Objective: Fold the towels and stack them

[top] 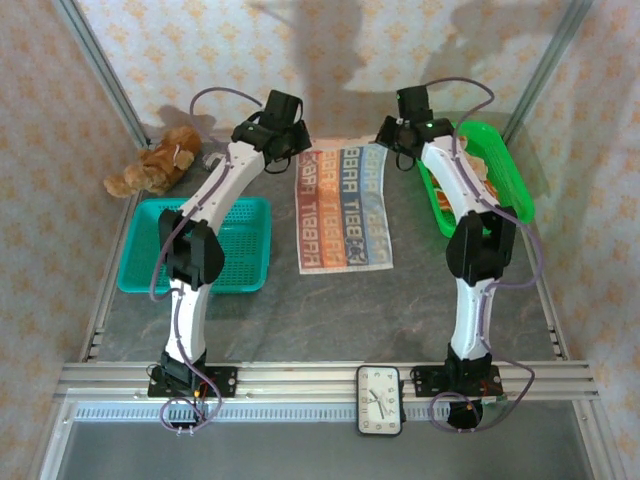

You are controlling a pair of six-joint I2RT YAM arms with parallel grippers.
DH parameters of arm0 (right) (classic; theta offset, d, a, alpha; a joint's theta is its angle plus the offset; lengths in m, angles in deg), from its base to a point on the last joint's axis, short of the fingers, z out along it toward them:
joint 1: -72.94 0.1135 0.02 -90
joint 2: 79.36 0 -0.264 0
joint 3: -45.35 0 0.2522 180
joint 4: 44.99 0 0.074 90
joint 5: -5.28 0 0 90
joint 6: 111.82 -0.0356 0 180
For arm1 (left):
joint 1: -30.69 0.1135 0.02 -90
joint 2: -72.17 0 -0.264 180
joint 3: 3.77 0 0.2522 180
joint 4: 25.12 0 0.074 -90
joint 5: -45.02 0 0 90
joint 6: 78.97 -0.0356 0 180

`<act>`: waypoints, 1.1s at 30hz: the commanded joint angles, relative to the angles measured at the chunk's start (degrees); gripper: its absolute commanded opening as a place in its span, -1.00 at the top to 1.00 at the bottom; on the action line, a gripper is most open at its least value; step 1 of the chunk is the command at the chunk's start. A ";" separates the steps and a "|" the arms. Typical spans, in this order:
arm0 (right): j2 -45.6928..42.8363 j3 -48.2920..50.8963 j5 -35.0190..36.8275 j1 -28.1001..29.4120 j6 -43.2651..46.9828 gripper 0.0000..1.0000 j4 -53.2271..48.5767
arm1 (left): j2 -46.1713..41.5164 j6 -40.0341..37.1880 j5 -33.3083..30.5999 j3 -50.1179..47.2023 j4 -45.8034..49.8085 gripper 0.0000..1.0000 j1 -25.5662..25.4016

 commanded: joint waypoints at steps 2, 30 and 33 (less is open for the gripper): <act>1.54 0.86 -1.49 -0.22 -1.00 1.00 1.12 | 1.40 0.66 2.76 -0.64 -0.73 1.00 0.72; -22.53 43.14 -3.41 4.42 -4.35 1.00 7.72 | -23.55 11.03 3.59 -43.52 -9.26 1.00 -5.84; -24.43 45.36 -3.40 5.14 -4.86 1.00 7.35 | -25.29 11.55 3.33 -45.56 -8.96 1.00 -6.68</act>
